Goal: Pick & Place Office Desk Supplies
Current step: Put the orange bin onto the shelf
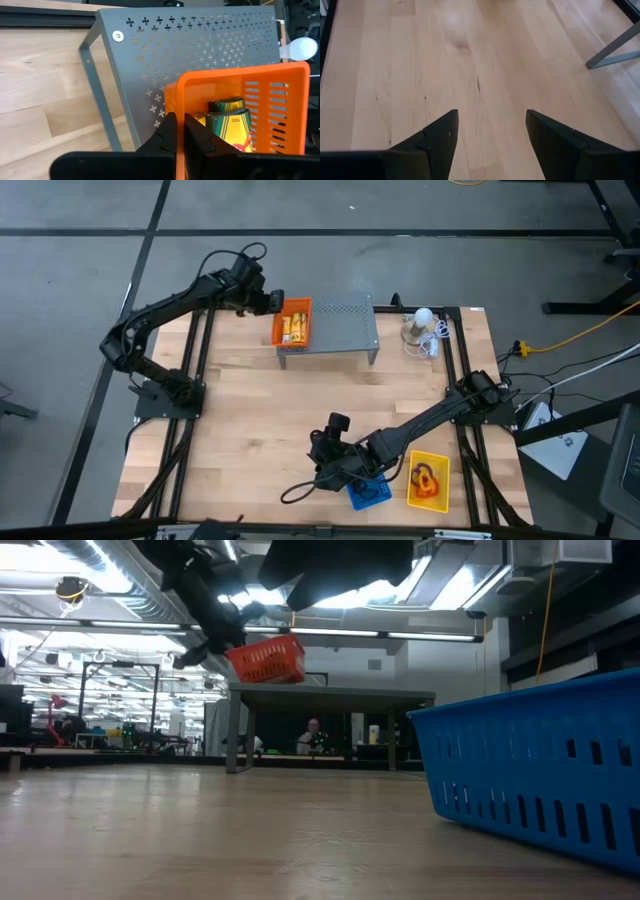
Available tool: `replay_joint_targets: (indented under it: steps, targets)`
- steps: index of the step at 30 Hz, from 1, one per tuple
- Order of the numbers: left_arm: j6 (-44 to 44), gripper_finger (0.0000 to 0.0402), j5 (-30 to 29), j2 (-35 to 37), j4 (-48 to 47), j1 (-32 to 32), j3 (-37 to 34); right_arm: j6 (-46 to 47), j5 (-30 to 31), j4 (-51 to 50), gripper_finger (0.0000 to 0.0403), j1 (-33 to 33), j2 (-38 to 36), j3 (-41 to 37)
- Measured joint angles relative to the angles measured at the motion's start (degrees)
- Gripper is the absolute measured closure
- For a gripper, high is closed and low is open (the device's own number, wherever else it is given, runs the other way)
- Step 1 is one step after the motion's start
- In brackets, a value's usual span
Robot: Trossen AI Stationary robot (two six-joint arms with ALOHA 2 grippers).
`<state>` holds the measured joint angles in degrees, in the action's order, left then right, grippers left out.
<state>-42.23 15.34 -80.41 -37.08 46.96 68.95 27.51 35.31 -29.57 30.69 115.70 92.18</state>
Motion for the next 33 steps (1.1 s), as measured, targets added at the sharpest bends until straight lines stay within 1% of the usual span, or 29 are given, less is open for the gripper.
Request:
replay_joint_targets:
  steps: [11,20,25,33]
  targets:
    - [-0.1,0.0398,-0.8,-0.1,0.3,0.5,0.0,-1.0,-0.2,0.0,0.0169,0.0,0.0,0.0]
    - [-1.2,0.0392,-2.6,-0.1,1.2,0.4,-0.1,-1.0,-0.2,0.0,0.0169,0.0,0.0,0.0]
    - [-1.7,0.0396,-3.6,-0.1,1.2,0.4,-0.1,-1.1,-0.2,0.0,0.0169,0.0,0.0,0.0]
    - [-4.9,0.0396,-6.9,-0.1,3.4,-2.3,-0.1,-1.1,-0.2,0.0,0.017,-0.3,0.0,0.0]
